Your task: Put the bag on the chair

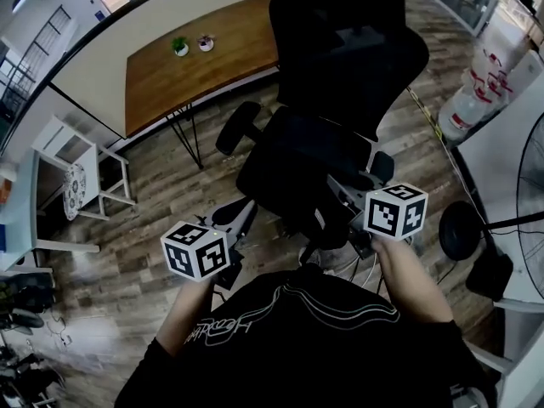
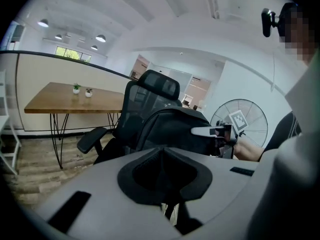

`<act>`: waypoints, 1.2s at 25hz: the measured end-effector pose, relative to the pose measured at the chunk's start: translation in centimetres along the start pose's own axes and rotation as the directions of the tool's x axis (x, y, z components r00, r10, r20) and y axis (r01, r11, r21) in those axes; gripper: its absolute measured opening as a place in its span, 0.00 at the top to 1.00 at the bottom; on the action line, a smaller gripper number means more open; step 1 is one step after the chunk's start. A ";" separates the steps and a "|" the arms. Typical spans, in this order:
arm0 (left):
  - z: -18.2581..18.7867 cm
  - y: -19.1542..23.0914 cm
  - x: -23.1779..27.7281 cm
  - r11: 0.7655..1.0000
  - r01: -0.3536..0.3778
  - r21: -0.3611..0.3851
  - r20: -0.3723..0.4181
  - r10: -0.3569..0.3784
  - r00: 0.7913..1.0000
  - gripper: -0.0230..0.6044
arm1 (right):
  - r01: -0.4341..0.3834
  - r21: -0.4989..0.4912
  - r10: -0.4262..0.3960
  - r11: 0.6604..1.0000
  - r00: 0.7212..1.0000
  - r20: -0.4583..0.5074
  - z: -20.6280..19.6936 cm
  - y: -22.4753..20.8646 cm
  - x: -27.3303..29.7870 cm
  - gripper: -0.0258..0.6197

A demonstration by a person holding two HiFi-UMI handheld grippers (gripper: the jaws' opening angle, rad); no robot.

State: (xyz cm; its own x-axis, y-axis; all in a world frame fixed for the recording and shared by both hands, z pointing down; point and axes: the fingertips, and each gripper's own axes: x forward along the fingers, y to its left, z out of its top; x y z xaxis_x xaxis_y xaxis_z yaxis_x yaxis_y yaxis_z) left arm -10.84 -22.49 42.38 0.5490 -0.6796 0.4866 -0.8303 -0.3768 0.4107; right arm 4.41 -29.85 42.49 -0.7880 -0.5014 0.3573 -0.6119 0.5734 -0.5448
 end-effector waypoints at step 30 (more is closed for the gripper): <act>3.4 8.1 12.9 0.991 -0.049 -0.128 -0.063 0.041 0.997 0.90 | 0.054 -0.038 -0.053 0.998 0.998 0.022 8.1 -17.9 14.8 0.89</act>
State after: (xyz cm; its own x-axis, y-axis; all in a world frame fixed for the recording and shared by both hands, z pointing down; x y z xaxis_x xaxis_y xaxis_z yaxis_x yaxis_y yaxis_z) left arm -10.79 -36.40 49.32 0.5194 -0.6534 0.5508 -0.8370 -0.2592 0.4819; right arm 4.30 -52.77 51.38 -0.7527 -0.5452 0.3690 -0.6557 0.5699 -0.4953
